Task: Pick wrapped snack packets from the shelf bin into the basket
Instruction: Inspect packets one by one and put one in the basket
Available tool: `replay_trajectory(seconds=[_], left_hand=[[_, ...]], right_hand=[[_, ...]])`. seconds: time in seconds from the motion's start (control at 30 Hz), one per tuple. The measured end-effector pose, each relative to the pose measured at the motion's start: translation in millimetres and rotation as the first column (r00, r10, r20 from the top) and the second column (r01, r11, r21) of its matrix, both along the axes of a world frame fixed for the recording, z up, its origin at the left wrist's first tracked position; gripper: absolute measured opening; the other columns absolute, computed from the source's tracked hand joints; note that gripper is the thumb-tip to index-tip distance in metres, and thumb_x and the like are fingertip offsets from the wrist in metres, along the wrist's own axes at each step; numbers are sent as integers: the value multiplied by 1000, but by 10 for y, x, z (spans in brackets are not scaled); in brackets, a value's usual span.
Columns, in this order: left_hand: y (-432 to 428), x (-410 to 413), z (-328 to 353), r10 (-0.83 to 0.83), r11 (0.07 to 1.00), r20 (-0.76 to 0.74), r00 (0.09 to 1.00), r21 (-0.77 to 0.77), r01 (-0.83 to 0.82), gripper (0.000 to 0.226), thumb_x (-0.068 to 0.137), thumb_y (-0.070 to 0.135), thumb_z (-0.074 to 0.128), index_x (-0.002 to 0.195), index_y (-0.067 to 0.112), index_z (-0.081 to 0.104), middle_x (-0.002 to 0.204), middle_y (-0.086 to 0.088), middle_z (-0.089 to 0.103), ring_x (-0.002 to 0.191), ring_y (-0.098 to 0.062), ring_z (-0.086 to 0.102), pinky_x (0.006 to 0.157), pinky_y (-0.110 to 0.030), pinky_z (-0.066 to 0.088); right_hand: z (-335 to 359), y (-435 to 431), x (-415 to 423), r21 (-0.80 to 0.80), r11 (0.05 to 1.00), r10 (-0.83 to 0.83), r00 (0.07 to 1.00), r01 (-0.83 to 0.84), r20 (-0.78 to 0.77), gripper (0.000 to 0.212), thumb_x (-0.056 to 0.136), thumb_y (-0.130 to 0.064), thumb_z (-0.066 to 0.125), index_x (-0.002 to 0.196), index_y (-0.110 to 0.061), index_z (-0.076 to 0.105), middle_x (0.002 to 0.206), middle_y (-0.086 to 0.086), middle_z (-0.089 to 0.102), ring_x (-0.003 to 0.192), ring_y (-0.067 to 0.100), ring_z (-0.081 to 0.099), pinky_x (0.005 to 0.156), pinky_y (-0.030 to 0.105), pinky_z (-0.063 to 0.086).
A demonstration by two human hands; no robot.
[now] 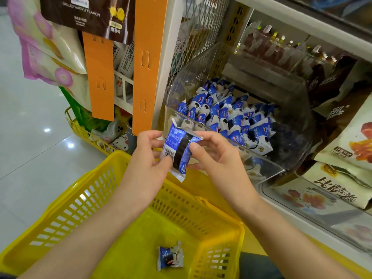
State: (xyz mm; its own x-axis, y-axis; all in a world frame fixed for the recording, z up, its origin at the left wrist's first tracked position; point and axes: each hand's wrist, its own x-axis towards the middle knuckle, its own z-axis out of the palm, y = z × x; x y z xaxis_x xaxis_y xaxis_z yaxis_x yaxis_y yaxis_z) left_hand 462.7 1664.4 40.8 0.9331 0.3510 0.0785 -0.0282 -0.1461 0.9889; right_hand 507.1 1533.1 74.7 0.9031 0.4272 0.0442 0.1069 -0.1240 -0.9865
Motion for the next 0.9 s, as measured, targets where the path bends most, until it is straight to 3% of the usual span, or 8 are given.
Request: replay_trajectory(seconds=[0.1, 0.23, 0.37, 0.53, 0.67, 0.73, 0.9], left_hand=[[-2, -15, 0, -9, 998, 6, 1000, 55, 8, 37, 87, -2, 51, 95, 33, 42, 99, 12, 56, 87, 0, 57, 66, -8, 45], [-27, -42, 23, -49, 999, -19, 999, -19, 49, 14, 88, 20, 56, 96, 30, 51, 97, 12, 62, 84, 4, 60, 67, -5, 44], [-48, -59, 21, -79, 997, -57, 995, 6, 80, 29, 83, 31, 60, 110, 24, 53, 103, 12, 64, 89, -3, 63, 75, -16, 49], [-42, -49, 3, -76, 988, -65, 995, 129, 84, 33, 83, 27, 63, 114, 25, 52, 103, 16, 63, 84, 6, 61, 67, -4, 45], [-26, -68, 6, -132, 971, -69, 989, 191, 143, 35, 87, 27, 58, 121, 27, 51, 108, 16, 61, 95, 9, 58, 76, -1, 44], [-22, -81, 20, -154, 959, -68, 986, 229, 166, 35, 90, 26, 53, 124, 27, 50, 107, 17, 62, 96, 10, 58, 79, -6, 46], [-27, -109, 27, -138, 925, -57, 989, 349, 150, 33, 95, 29, 43, 128, 31, 47, 98, 6, 67, 83, -11, 62, 71, -25, 46]], right_hand=[[-61, 6, 17, -57, 998, -5, 998, 8, 64, 16, 86, -12, 61, 94, -26, 59, 97, 0, 64, 83, 14, 65, 61, 20, 54], [-119, 8, 35, -126, 992, -14, 992, 30, 128, 12, 85, -19, 64, 95, -24, 61, 96, -3, 66, 90, 15, 64, 77, 35, 55], [-140, 14, 38, -112, 994, -5, 994, 17, 107, 10, 87, -21, 62, 90, -30, 58, 94, -8, 66, 87, 9, 65, 76, 30, 54], [-140, -8, 51, -128, 992, 8, 995, 5, 104, 10, 88, -20, 60, 93, -28, 58, 98, -6, 66, 90, 10, 65, 80, 34, 56], [-144, -6, 65, -110, 994, -1, 995, 12, 103, 13, 88, -14, 60, 90, -27, 58, 96, -5, 66, 91, 13, 65, 81, 35, 54], [-146, -2, 75, -91, 996, -12, 995, 21, 97, 15, 88, -12, 60, 88, -27, 57, 93, -5, 65, 86, 12, 64, 77, 33, 54], [-151, 4, 73, -58, 998, -14, 997, 19, 79, 15, 88, -11, 59, 87, -26, 58, 90, -5, 66, 84, 14, 65, 74, 31, 56]])
